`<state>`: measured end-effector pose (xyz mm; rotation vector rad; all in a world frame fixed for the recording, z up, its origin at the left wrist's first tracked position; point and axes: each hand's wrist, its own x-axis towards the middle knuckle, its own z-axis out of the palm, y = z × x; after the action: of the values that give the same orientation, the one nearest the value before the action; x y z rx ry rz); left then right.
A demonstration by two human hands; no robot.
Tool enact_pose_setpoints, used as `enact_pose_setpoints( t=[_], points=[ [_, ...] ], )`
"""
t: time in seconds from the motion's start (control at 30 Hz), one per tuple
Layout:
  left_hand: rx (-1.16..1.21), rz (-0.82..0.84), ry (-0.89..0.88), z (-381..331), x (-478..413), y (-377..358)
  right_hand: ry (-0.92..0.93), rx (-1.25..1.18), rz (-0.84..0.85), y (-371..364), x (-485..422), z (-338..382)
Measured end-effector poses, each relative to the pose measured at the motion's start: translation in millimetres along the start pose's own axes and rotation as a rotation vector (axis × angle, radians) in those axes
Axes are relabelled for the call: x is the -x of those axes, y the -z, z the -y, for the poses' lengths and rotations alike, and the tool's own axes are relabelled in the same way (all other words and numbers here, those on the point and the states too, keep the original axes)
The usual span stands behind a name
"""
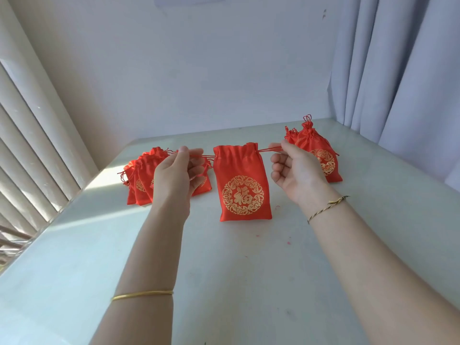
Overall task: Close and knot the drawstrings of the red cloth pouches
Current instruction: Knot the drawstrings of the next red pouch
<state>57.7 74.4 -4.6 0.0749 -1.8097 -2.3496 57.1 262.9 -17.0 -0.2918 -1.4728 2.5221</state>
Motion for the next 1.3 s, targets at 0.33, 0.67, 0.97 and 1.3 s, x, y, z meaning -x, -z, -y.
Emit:
enact_pose_setpoints(
  t=[0.33, 0.67, 0.97, 1.3],
  points=[
    [-0.055, -0.363, -0.017, -4.6, -5.3, 13.2, -0.012, -0.253, -0.181, 7.3, -6.5, -0.1],
    [0.086, 0.290, -0.071, -27.5, 17.3, -12.7, 0.243, 0.157, 0.254, -27.3, 27.6, 28.5],
    [-0.376, 0.554, -0.186, -38.1, 31.4, -18.5, 0.587, 0.548, 0.327, -45.6, 54.6, 46.0],
    [-0.414, 0.356, -0.333, -39.6, 33.2, -25.6, 0.389, 0.512, 0.328, -43.2, 51.2, 48.7]
  ],
)
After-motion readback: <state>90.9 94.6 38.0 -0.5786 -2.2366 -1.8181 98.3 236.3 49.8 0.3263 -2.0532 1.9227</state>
